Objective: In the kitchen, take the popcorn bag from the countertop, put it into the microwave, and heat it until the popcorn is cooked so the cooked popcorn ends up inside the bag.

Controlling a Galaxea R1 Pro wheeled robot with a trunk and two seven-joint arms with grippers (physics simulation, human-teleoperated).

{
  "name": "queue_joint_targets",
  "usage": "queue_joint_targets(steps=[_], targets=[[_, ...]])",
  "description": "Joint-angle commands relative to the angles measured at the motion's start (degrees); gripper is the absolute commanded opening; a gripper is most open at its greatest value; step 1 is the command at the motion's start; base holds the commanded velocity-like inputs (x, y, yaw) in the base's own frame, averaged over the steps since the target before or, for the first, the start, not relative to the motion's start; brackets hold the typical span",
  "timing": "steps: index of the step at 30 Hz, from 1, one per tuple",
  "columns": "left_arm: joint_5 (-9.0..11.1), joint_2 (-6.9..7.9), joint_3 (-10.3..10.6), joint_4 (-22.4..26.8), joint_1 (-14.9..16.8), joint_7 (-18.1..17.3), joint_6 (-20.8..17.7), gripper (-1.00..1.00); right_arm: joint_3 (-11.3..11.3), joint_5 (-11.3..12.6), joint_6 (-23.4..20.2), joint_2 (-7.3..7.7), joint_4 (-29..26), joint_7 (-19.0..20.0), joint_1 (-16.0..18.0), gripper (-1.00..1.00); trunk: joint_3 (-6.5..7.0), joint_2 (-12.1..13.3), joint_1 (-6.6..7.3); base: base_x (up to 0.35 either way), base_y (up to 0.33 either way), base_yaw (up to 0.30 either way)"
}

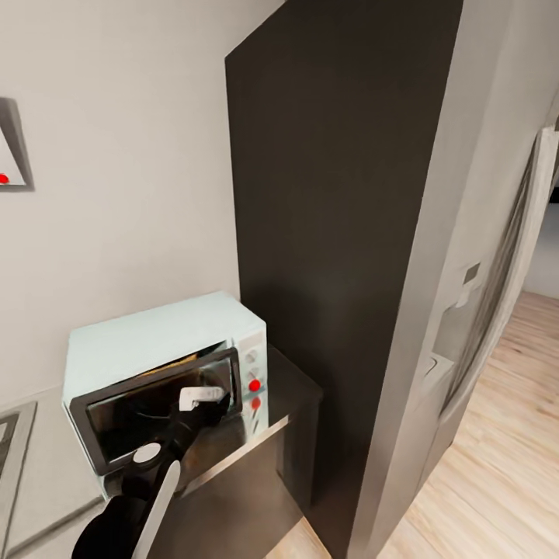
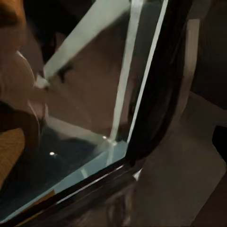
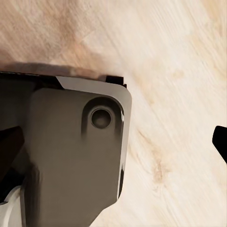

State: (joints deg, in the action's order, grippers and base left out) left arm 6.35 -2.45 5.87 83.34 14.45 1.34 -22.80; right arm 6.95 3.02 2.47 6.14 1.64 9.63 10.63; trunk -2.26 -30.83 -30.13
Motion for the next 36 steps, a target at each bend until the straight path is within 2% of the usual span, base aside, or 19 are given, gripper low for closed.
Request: queue_joint_targets(steps=[1,19,36], targets=[[0.6,-0.01,0.0,0.1,0.0,0.1,0.0,1.0,0.4,0.3,0.3,0.01,0.2,0.2,0.1,1.0,-0.11,-0.1,-0.05,0.19,0.0,0.0],[0.8,-0.04,-0.1,0.3,0.0,0.2,0.3,1.0,0.4,0.3,0.3,0.01,0.2,0.2,0.1,1.0,-0.11,-0.1,-0.05,0.13,0.0,0.0],[1.1,-1.66,0.0,0.8,0.0,0.3,-0.8,1.0,0.4,0.3,0.3,0.01,0.2,0.2,0.1,1.0,-0.11,-0.1,-0.05,-0.309,0.0,0.0]])
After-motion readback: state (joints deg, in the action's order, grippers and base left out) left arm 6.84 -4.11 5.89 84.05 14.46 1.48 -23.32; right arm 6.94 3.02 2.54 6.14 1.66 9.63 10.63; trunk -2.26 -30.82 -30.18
